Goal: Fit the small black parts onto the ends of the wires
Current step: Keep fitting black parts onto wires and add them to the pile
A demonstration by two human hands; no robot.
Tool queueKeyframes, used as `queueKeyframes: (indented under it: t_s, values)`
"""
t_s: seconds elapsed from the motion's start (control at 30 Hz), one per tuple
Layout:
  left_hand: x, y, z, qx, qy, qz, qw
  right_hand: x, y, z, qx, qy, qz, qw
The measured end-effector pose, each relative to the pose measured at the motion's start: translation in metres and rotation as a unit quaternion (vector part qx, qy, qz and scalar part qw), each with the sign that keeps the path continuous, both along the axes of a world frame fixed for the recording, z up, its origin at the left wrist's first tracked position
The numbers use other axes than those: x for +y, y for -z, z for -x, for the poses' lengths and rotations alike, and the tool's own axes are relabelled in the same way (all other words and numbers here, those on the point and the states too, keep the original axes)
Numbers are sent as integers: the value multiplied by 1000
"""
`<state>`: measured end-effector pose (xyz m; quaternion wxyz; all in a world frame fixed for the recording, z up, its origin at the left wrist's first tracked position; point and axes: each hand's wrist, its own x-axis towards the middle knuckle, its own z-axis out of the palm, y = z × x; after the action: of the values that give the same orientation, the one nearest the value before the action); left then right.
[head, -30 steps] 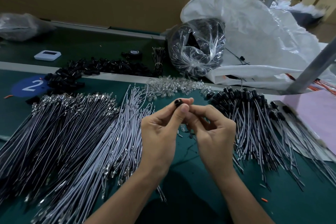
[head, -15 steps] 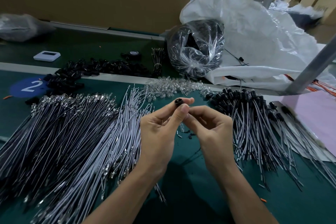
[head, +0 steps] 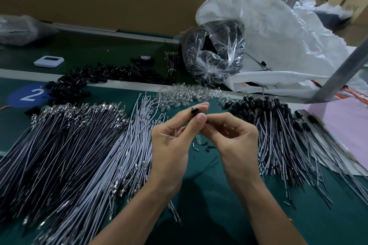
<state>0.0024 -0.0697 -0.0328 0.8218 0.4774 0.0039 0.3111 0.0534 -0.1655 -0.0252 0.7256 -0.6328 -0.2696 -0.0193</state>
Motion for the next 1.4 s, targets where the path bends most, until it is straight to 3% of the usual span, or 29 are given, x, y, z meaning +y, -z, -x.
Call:
queueKeyframes:
  t_s: [0.57, 0.87, 1.1, 1.4]
  values:
    - [-5, 1, -1, 17, -6, -3, 1000, 4, 7, 3, 71, -44, -25, 996]
    - [-6, 3, -3, 11, -8, 1, 1000, 5, 5, 1, 93, -21, -53, 994]
    - [0, 2, -2, 34, -21, 35, 999, 6, 5, 2, 85, -38, 13, 996]
    - [-1, -3, 2, 35, 16, 44, 998, 3, 6, 3, 75, -74, -14, 994]
